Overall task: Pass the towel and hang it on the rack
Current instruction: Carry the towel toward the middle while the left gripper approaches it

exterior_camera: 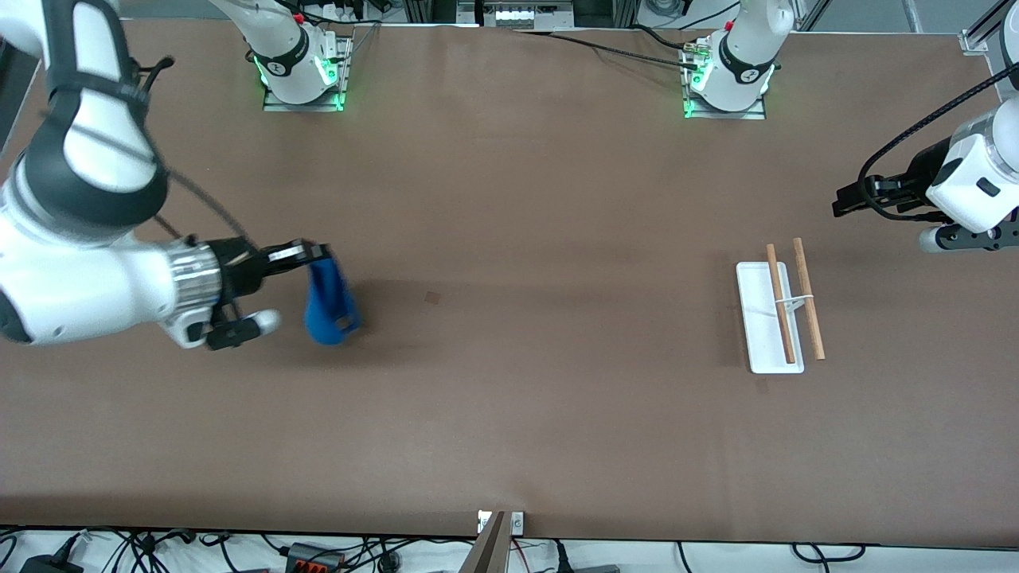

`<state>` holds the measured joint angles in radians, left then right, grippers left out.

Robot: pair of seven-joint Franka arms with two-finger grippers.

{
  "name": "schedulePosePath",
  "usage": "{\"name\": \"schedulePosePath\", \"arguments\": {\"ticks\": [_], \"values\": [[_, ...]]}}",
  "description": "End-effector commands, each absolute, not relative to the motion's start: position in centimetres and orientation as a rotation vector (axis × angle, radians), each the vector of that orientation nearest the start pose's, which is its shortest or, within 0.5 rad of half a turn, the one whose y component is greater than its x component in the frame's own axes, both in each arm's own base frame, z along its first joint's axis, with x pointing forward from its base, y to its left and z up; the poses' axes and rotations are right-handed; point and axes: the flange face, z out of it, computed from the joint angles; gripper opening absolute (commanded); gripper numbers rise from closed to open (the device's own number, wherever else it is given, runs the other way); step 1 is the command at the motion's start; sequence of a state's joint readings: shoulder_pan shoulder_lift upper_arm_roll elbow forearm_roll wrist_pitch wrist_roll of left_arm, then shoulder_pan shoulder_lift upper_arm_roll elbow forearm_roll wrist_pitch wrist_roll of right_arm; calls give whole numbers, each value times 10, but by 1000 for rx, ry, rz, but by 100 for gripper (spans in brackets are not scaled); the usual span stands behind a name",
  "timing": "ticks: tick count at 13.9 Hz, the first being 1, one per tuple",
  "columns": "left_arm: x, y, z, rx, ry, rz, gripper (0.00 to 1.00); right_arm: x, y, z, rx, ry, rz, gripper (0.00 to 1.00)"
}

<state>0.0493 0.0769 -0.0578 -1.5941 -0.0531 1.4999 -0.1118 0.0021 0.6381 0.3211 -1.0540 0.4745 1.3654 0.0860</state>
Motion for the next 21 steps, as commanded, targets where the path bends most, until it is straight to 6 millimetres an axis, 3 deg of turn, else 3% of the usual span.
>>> {"name": "schedulePosePath", "arguments": {"ticks": [1,2,3,4,5,7,10,13,15,17,21], "values": [[571,-7,567,-3190,-170,306,100,656,258,515,-2374,-350,390,0],[571,-5,564,-3202,-173,317,100,652,280,527,-2340,-369,330,0],[577,-6,538,-3194,-165,415,100,645,304,542,-2296,-394,277,0],[579,-9,528,-3207,-139,495,100,637,325,554,-2254,-419,236,0],[583,-16,534,-3258,-156,489,100,628,348,561,-2219,-443,218,0],[590,-30,532,-3268,-132,501,100,613,392,561,-2189,-463,181,0],[601,-47,502,-3345,-56,583,100,596,437,567,-2144,-465,116,0],[617,-63,450,-3544,148,586,100,582,471,565,-2117,-466,61,0],[624,-97,428,-3541,715,436,100,577,482,565,-2111,-444,33,0],[628,-126,408,-3493,1170,326,100,571,493,562,-2109,-444,26,0],[615,-191,389,-3300,1773,238,100,567,506,555,-2103,-428,-35,0]]}}
